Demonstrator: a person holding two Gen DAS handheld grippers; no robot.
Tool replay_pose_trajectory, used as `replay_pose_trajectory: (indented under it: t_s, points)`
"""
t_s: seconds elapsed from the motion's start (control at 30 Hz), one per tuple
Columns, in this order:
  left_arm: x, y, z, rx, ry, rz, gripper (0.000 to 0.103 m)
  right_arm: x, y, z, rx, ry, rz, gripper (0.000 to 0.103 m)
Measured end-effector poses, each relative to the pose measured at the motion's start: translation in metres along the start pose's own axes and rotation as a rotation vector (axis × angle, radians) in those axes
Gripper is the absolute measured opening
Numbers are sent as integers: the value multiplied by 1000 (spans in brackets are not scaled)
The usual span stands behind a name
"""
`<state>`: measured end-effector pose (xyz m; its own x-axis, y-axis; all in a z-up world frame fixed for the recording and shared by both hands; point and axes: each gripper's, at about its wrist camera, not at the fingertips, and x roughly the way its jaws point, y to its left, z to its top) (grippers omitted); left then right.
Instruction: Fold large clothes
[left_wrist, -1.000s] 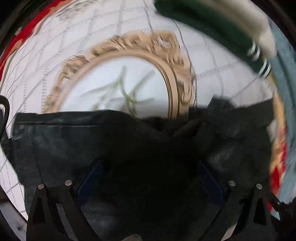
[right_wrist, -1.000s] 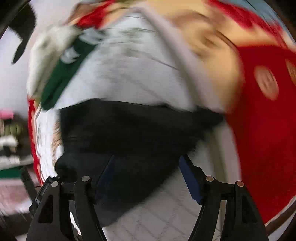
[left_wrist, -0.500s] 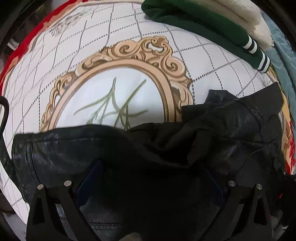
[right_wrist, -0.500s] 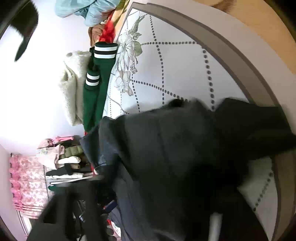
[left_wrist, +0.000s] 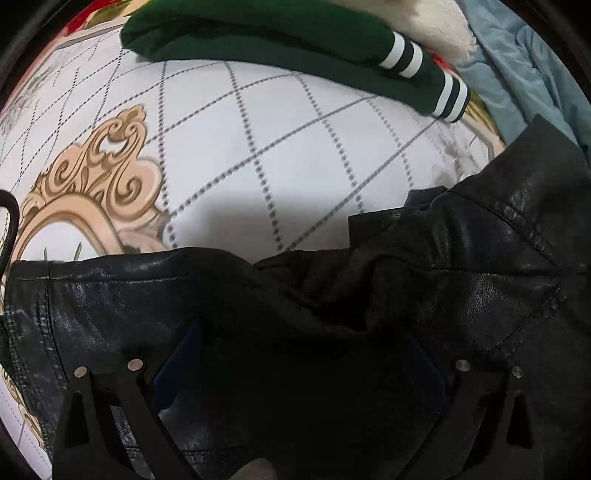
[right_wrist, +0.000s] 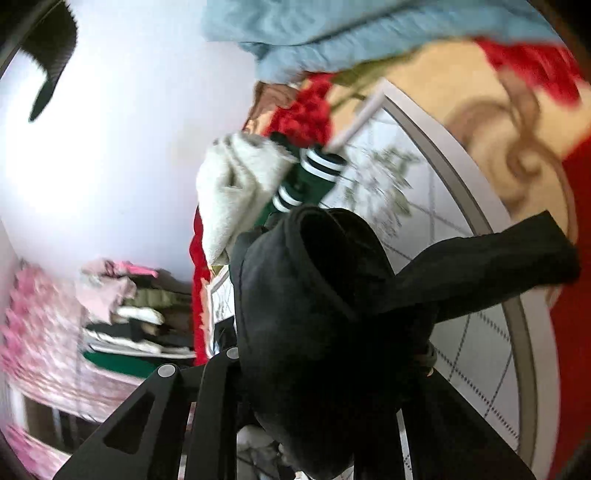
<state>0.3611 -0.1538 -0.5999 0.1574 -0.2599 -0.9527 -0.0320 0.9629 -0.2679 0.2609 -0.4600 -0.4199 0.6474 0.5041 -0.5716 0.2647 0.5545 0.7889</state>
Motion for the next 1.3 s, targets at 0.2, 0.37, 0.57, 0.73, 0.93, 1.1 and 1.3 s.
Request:
replay_pose_trajectory:
  t_s: [0.2, 0.37, 0.57, 0.73, 0.93, 1.1, 1.3]
  points:
    - [-74, 76, -23, -208, -100, -36, 103, 27, 84, -25, -185, 90, 4, 22]
    - [-144, 179, -84, -421, -167, 85, 103, 82, 136, -88, -269, 252, 68, 22]
    - [-197, 283, -157, -584, -206, 237, 103, 174, 153, -202, -373, 506, 40, 21]
    - [-220, 318, -183, -677, -251, 281, 103, 240, 125, -272, -414, 690, -82, 23]
    - [-241, 309, -162, -651, -310, 200, 103, 236, 151, -281, -473, 824, 38, 102]
    - [-257, 276, -124, -533, -354, 145, 103, 198, 160, -258, -439, 928, 37, 102]
    - [-191, 238, -87, -386, -260, 191, 103, 181, 144, -167, -474, 667, -189, 44]
